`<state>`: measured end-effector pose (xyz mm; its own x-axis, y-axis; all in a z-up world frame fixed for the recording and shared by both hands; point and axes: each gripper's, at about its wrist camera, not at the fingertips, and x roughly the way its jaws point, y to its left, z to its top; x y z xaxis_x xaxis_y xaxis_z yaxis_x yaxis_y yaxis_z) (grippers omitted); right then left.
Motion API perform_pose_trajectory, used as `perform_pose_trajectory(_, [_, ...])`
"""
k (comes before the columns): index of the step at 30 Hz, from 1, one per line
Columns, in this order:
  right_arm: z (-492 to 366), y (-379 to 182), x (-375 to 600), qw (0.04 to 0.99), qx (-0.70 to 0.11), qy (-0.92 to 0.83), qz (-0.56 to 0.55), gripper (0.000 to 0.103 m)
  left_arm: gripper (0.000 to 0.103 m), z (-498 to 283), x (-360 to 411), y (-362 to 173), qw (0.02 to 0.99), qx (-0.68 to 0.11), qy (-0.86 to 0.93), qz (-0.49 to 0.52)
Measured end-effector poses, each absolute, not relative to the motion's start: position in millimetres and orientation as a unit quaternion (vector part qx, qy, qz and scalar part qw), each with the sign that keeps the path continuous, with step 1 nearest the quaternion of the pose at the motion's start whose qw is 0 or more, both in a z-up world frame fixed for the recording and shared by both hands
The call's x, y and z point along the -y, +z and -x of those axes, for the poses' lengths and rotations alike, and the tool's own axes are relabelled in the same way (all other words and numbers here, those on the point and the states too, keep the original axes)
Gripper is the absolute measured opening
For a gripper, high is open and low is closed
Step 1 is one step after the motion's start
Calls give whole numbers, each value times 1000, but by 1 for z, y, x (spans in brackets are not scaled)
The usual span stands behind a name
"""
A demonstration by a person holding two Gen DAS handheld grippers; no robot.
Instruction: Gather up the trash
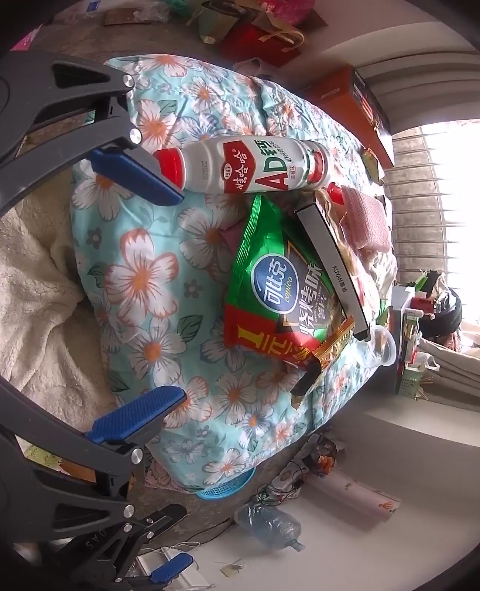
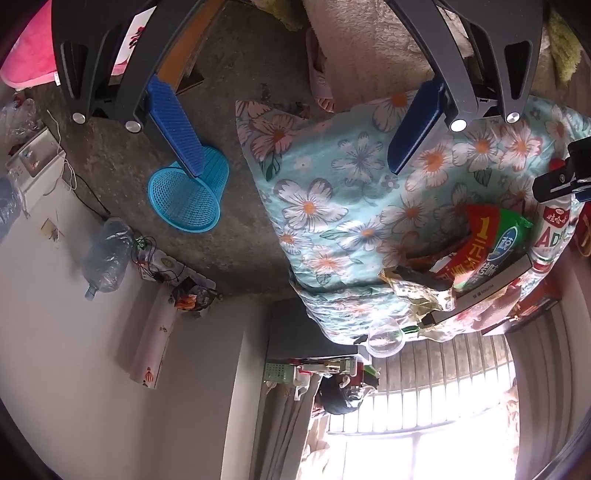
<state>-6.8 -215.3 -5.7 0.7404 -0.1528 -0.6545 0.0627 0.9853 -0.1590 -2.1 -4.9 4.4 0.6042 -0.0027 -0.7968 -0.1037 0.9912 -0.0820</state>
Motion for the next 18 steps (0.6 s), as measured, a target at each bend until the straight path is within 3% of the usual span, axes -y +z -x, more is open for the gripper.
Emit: perform_pose_trajectory(18, [9,-4,216,931,-354,-61,62,97,94,2,0,6,894,-443,29,62])
